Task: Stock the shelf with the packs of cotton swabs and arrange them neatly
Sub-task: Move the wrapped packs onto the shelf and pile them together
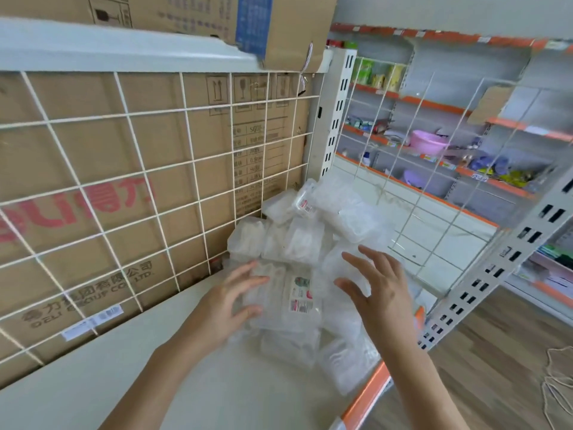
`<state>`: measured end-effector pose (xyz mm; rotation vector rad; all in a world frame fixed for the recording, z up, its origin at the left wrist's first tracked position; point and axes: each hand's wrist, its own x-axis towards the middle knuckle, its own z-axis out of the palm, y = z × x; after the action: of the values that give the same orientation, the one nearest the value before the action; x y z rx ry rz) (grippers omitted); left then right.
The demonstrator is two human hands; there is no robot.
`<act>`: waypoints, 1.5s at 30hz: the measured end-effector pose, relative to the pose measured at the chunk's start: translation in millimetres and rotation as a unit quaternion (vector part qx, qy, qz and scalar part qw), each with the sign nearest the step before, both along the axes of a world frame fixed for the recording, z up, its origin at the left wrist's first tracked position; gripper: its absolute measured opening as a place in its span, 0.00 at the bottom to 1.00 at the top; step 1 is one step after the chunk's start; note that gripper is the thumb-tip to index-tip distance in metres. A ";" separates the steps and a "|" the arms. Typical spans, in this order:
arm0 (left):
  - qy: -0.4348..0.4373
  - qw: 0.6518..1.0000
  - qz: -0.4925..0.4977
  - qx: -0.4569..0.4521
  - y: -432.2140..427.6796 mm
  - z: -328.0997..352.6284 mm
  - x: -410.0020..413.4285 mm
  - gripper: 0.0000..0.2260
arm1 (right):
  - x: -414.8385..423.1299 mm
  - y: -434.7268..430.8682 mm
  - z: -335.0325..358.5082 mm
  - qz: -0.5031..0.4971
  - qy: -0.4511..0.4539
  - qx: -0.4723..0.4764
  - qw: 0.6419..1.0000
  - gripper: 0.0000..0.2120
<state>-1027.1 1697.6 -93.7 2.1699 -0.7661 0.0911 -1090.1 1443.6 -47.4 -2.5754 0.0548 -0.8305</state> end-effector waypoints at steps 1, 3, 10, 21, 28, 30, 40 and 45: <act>-0.007 1.000 0.006 0.005 -1.5 -0.8 -0.9 0.21 | 1.8 1.2 0.8 -0.007 -0.006 -0.002 1.000 0.24; -0.014 1.000 0.010 0.008 -1.5 -3.0 -2.5 0.18 | 1.9 3.3 3.8 -0.009 -0.004 0.010 1.000 0.25; -0.058 0.998 0.033 -0.014 10.2 13.1 -21.2 0.26 | -28.1 -10.3 7.2 0.002 -0.011 0.057 0.998 0.23; -0.047 0.980 0.183 0.054 58.1 25.5 -100.5 0.23 | -92.3 -30.6 -3.4 0.035 0.019 0.078 0.996 0.25; -0.035 0.963 0.251 0.087 95.9 19.0 -195.3 0.28 | -139.7 -19.4 -14.0 0.086 0.027 0.080 0.993 0.20; -0.034 0.957 0.259 0.124 106.3 16.7 -225.2 0.29 | -156.4 -12.3 -19.4 0.095 0.039 0.081 0.991 0.19; -0.027 0.906 0.403 0.124 169.0 18.9 -383.1 0.30 | -215.7 63.9 -33.4 0.222 0.072 0.063 0.970 0.15; -0.057 0.881 0.448 0.140 207.1 16.9 -445.2 0.28 | -232.8 121.1 -17.9 0.311 0.078 0.033 0.947 0.24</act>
<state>-1472.3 1904.7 -76.8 2.6464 0.2484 0.6154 -1323.0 1564.7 -65.3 -2.3627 -0.6396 -0.3764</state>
